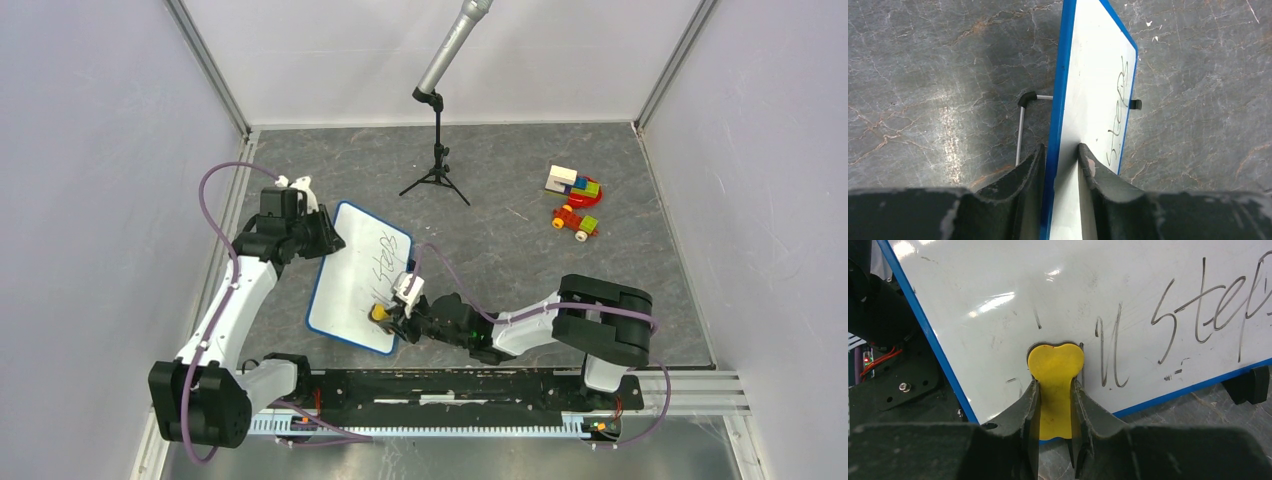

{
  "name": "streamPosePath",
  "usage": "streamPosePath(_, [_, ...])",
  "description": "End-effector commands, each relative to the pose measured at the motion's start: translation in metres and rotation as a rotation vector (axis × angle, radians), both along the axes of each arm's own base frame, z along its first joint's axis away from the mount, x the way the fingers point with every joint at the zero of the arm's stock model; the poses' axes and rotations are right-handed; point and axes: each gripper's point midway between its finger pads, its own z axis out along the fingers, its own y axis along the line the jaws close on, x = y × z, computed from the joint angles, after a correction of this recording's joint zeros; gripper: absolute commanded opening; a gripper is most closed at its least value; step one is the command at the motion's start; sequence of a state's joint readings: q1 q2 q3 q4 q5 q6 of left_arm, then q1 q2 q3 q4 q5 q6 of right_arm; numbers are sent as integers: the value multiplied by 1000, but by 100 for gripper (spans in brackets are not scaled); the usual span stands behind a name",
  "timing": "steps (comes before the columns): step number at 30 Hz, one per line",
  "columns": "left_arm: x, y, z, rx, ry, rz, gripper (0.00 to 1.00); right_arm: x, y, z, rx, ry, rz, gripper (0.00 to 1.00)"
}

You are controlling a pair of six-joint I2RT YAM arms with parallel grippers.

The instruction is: Erase the whiteboard

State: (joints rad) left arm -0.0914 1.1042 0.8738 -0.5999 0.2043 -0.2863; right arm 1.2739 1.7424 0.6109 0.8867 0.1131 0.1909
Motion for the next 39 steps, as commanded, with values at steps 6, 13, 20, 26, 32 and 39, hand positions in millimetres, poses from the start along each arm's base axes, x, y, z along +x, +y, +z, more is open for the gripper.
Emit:
streamPosePath(6, [-6, 15, -9, 93, 26, -3, 23, -13, 40, 48, 92, -54, 95, 16])
streamPosePath(13, [-10, 23, -11, 146, 38, 37, 10, -25, 62, 55, 123, -70, 140, 16])
streamPosePath(20, [-13, 28, -9, 161, 11, 60, 2, -20, 12, -5, 21, -24, 42, 16])
streamPosePath(26, [-12, 31, -11, 183, 5, 60, 2, -21, -3, -18, -20, -16, 24, 16])
streamPosePath(32, [-11, 28, -13, 196, 5, 34, 2, -21, 37, 30, 65, -75, 71, 16])
streamPosePath(39, [-13, 24, -17, 211, 14, 9, 2, -7, 83, 60, 132, -114, 81, 16])
